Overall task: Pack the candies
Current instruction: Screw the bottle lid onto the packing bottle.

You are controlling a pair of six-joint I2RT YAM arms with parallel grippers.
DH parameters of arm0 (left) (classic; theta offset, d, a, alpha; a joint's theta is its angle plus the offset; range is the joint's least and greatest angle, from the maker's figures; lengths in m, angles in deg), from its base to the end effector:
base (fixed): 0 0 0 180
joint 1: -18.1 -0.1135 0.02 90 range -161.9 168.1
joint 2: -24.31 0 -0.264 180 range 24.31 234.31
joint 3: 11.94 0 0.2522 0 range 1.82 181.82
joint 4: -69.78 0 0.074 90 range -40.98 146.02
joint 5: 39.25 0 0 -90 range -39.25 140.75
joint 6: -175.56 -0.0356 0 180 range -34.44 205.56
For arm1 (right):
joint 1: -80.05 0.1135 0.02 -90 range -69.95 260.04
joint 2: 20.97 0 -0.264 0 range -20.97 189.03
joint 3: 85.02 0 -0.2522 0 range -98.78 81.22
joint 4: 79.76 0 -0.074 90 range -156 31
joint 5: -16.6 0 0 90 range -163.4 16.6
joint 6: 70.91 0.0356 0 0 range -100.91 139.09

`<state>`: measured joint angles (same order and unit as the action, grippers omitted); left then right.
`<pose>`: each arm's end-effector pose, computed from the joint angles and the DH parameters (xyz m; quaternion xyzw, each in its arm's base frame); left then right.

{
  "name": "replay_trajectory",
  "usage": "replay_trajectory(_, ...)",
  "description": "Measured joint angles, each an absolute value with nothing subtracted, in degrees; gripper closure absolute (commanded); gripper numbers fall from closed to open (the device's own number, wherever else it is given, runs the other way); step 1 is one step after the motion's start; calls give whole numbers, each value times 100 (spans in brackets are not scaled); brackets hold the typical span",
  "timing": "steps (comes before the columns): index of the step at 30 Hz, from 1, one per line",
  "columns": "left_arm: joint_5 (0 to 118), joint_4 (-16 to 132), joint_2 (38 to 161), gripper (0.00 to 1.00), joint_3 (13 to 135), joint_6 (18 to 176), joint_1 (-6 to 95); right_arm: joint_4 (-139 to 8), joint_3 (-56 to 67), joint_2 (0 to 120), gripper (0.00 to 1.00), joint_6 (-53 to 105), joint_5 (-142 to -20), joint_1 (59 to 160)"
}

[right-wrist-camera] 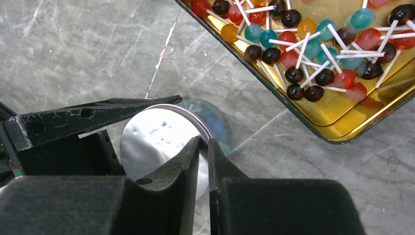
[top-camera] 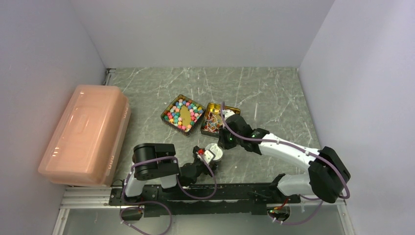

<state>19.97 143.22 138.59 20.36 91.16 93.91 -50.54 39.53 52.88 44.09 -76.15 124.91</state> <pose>0.0832 -0.2546 0.0889 0.2785 0.6973 -0.2578 0.6081 0.1829 0.1844 0.2065 -0.1693 0.9167 0.2252 0.2834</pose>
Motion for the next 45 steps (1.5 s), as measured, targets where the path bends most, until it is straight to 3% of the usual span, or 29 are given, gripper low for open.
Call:
replay_trajectory(14, 1997, 14322, 13859, 23, 2036, 9097, 9391, -5224, 4722, 4385, 88, 4975, -7383, 12681)
replay_trajectory(24, 1995, 14324, 13859, 23, 2025, 9101, 9391, -4757, 4694, 4169, 88, 5420, -6458, 13492)
replay_trajectory(31, 2008, 14324, 13859, 23, 2041, 9165, 9349, -4365, 4650, 4075, 86, 5818, -6887, 14025)
replay_trajectory(45, 2006, 14333, 13859, 24, 2045, 9252, 9338, -3603, 3881, 3867, 83, 5547, -6605, 13531)
